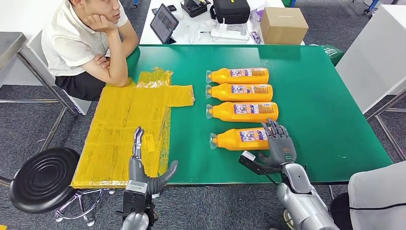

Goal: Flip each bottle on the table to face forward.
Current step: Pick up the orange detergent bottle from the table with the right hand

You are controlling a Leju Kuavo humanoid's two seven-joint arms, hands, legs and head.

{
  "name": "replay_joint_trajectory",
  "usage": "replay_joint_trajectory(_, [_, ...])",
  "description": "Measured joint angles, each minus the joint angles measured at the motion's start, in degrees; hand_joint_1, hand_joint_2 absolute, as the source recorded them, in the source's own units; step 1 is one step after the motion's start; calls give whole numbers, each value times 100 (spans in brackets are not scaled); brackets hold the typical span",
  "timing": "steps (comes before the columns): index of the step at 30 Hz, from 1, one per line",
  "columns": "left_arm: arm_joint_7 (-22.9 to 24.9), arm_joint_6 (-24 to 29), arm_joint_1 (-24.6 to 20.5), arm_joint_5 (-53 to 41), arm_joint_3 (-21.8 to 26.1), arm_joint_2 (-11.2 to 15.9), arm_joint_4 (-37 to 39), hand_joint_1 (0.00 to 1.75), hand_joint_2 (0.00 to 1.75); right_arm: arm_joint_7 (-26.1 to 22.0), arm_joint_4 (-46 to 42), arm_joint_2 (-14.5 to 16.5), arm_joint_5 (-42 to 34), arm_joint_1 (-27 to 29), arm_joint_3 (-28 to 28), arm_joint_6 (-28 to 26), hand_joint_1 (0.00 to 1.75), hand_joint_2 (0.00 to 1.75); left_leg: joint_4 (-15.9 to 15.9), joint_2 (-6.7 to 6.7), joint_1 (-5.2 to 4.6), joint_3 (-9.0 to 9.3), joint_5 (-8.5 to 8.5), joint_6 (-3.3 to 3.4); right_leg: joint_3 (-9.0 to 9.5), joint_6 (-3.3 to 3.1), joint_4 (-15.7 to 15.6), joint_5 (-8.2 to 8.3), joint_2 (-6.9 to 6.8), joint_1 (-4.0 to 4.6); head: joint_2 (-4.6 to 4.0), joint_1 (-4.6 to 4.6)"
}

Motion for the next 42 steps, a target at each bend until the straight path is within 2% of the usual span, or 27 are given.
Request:
replay_joint_trajectory(6, [3,-57,30,-16,5,0,-1,0,175,60,181,-7,-2,-87,0,192,0,175,0,2,0,9,0,0,6,0,0,0,1,0,0,-1])
replay_joint_trajectory(10, [11,-87,39,-48,10,0,-5,0,175,267,316,-4,132,-214,3,329,0,175,0,2,1,17,0,0,14,1,0,1,1,0,0,1])
replay_joint_trajectory(11, [14,-98,40,-64,11,0,-6,0,175,329,362,-3,165,-263,4,379,11,175,0,2,0,19,1,1,15,2,-1,2,1,0,0,1])
replay_joint_trajectory(12, [16,-109,40,-80,14,0,-7,0,175,373,408,-3,183,-315,5,430,48,175,0,1,0,20,3,3,16,4,-1,3,1,0,0,1])
replay_joint_trajectory(14, [18,-132,41,-103,19,0,-8,0,175,405,497,-4,180,-403,7,528,135,175,0,0,-1,20,6,9,16,7,-1,6,1,0,0,1])
replay_joint_trajectory(15, [18,-140,42,-109,22,0,-10,0,175,394,541,-5,158,-434,7,573,167,175,0,0,-2,20,8,11,17,9,-2,8,0,-1,0,1])
replay_joint_trajectory(16, [18,-146,42,-112,26,0,-11,0,175,370,588,-7,124,-457,7,611,175,175,0,0,-3,19,9,12,17,11,-2,9,0,-2,0,1])
replay_joint_trajectory(29, [18,-255,30,-56,32,2,-14,0,175,175,1315,-56,-214,-875,-39,709,175,175,0,-1,-6,25,11,15,18,13,-3,15,-1,-4,0,1])
replay_joint_trajectory(42, [7,-257,23,10,30,2,-14,0,175,76,1594,-70,-249,-993,-63,766,175,175,0,-1,-6,40,11,15,32,13,-4,15,0,-4,0,0])
